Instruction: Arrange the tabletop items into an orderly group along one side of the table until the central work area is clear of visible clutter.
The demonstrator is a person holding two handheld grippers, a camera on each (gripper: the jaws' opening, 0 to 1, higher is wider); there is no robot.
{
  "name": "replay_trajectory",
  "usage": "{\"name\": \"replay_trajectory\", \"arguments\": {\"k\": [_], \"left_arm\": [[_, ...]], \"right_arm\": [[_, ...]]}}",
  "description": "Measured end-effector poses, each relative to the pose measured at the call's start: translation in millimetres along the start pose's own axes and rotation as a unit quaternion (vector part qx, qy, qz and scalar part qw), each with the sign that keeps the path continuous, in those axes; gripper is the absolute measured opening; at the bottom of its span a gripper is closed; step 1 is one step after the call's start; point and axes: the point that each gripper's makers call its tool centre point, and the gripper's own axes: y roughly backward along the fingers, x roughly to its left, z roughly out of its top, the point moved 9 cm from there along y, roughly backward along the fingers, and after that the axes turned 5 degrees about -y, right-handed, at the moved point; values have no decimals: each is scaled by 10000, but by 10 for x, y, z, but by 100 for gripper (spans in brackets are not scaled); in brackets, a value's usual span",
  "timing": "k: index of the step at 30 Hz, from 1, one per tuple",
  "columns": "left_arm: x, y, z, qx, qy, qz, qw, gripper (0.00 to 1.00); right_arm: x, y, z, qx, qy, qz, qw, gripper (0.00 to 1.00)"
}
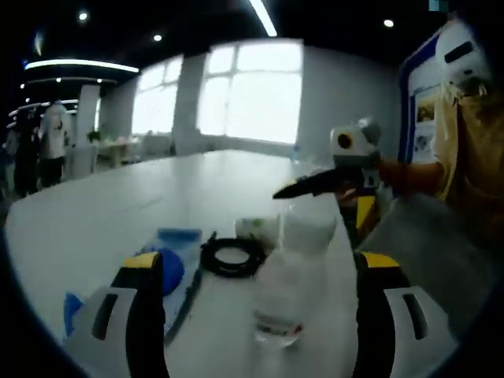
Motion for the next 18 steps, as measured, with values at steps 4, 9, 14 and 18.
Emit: {"name": "replay_trajectory", "arguments": {"k": [4,9,14,18], "left_arm": [[-71,29,66,-63,104,492,9987,100],[-180,13,77,-30,220,836,9962,100],[-193,37,55,77,275,1472,9887,100],[-246,53,54,32,527,1818,9819,100]], "right_arm": [[1,5,8,-12,14,1,10000,99],[-4,20,19,-54,20,5,10000,99],[-4,25,29,-87,43,4,10000,99],[-3,32,26,-94,47,-3,9999,99]]}}
